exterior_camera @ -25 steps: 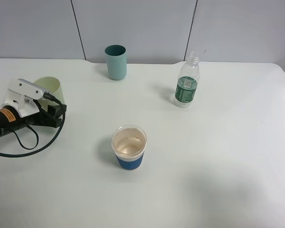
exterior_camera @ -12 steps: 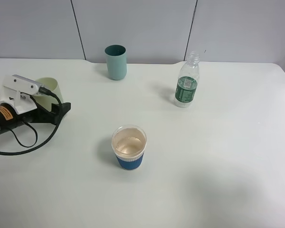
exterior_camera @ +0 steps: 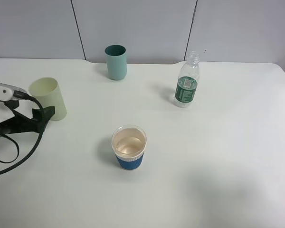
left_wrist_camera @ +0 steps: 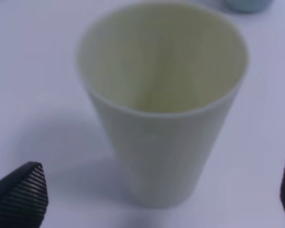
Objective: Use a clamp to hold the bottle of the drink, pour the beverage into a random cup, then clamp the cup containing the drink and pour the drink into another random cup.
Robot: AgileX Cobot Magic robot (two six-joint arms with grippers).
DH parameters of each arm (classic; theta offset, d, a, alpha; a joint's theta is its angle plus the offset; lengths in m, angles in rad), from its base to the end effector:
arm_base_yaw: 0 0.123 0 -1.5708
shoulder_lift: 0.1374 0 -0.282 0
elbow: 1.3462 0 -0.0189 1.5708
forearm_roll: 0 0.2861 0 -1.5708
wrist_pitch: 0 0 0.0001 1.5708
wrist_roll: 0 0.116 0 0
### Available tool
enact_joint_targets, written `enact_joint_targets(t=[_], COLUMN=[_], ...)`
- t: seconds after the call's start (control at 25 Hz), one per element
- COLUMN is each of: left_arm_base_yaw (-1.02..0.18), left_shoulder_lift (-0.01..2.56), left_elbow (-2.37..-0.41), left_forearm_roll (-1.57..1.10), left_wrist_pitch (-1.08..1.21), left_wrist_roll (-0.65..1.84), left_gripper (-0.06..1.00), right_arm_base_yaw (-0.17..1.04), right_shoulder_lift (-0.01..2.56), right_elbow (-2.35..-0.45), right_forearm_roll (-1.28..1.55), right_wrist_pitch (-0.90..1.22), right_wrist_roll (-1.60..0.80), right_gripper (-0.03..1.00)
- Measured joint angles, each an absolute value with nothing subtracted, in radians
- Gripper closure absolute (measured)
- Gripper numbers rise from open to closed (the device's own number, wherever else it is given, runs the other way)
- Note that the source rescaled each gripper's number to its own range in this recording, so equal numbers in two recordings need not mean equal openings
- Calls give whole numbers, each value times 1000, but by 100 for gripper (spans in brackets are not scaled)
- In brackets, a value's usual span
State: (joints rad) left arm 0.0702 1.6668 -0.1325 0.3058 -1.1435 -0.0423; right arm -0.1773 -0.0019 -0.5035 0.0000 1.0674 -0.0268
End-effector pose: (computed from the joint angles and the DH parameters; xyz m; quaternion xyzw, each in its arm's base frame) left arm 0.2268 -0.0159 0.0804 0.0879 0.8027 -0.0662 0.5861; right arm 0.0497 -0.0089 0.2834 0.0642 0.8512 -0.0531 0.5183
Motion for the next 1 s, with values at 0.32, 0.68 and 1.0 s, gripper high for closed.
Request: enact_joint_targets(t=[0.32,0.68,1.0], left_arm_base_yaw=[70,70,70], left_shoulder_lift=[1289,842,592], left_elbow=[-94,-254,-490], left_forearm_roll=[151,85,100], left_wrist_pitch=[-960,-354,164], left_wrist_roll=[-127,-229,-220], left_gripper=[-5,-5,-5], right_arm_base_yaw=[-177,-177,-177], right_shoulder_lift=[-2,-2,-2], right_elbow=[-503,-503,-503], right_forearm_roll=[0,0,0], right_wrist_pitch=[1067,1067,1067], right_wrist_roll=[-27,-27,-27], right_gripper=[0,0,0])
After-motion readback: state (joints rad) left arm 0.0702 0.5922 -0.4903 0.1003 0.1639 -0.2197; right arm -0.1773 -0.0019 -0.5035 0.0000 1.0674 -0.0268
